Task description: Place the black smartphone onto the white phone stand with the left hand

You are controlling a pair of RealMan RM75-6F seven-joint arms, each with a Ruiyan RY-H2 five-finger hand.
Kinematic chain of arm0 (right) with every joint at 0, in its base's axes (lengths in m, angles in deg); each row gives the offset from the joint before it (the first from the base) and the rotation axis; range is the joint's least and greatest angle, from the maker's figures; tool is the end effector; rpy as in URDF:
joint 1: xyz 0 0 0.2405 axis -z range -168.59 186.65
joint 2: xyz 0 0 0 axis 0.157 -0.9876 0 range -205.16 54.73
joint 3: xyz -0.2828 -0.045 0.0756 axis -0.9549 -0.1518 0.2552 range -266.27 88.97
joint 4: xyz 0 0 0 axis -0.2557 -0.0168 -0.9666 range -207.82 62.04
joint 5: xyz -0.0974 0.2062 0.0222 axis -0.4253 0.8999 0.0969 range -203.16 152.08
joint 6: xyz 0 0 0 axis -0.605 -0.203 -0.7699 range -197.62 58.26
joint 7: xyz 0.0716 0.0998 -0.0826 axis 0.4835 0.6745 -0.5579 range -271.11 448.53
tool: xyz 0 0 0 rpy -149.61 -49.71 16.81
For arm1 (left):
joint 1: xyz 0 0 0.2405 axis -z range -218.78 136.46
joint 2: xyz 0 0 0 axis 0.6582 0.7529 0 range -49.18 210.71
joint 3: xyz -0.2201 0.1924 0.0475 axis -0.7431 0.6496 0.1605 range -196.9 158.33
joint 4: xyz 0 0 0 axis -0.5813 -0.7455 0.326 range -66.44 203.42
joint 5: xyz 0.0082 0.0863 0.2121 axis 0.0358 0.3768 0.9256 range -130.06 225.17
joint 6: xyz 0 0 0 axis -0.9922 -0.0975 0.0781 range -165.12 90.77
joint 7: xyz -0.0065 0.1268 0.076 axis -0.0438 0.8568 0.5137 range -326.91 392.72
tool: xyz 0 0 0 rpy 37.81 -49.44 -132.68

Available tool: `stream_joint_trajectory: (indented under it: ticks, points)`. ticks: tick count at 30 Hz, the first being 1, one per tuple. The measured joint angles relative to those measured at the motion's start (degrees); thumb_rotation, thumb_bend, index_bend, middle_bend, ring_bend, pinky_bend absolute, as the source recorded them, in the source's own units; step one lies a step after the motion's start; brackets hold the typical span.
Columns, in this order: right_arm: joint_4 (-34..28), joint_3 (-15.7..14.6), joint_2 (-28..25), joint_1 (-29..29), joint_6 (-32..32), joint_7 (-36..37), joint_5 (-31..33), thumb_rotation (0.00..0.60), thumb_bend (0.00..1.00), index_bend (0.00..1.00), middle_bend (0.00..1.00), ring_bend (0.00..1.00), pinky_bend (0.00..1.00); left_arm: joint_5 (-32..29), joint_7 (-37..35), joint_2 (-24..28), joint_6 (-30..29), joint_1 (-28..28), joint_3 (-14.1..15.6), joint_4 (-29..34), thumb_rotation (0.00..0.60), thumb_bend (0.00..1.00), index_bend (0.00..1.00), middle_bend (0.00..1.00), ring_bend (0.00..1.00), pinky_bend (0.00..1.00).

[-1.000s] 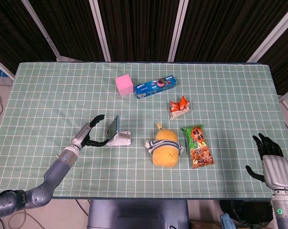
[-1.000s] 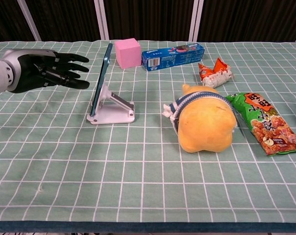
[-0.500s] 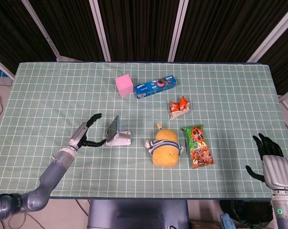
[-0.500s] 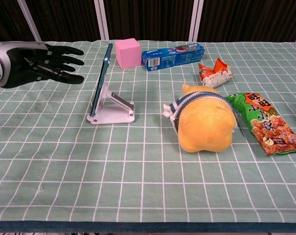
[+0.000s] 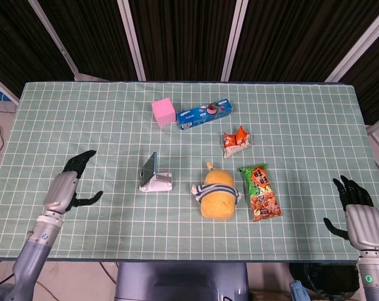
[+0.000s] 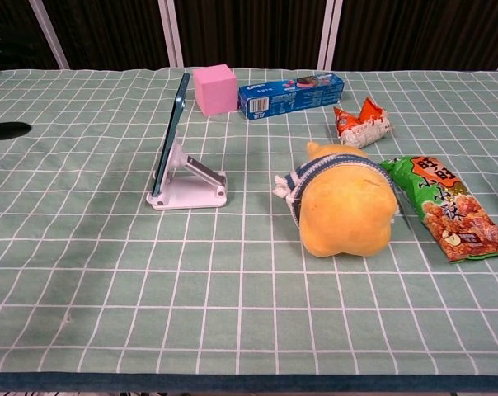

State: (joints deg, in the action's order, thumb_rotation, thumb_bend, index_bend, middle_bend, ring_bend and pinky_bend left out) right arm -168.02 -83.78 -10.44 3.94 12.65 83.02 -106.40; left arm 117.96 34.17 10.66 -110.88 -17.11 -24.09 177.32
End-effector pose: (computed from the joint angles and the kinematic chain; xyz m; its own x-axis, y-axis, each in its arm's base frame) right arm -0.3535 -0.1978 0.1530 0.4187 -0.0252 0.9078 -0.9054 0.0651 0.4194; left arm -0.2351 0.2758 0.0829 0.0355 0.1995 0.9793 0.9938 -0.1101 -0.0136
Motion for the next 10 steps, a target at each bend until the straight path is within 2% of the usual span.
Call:
stream_joint_trajectory:
  ticks: [5,10]
  points:
    - [-0.05,0.00,0.01,0.01,0.06,-0.10,-0.08,0.600,0.34,0.00,0.00,0.00,0.12,7.75,4.27,0.47,-9.19,-6.24,4.54,-3.92,0.600,0.17,0.00,0.00,0.00,0.00]
    - [-0.07,-0.08,0.02,0.23,0.40,-0.04,-0.19,0.600,0.34,0.00,0.00,0.00,0.12,10.46,8.70,0.39,-14.52,-11.52,7.04,-9.19,0.600,0.13,0.00,0.00,0.00,0.00]
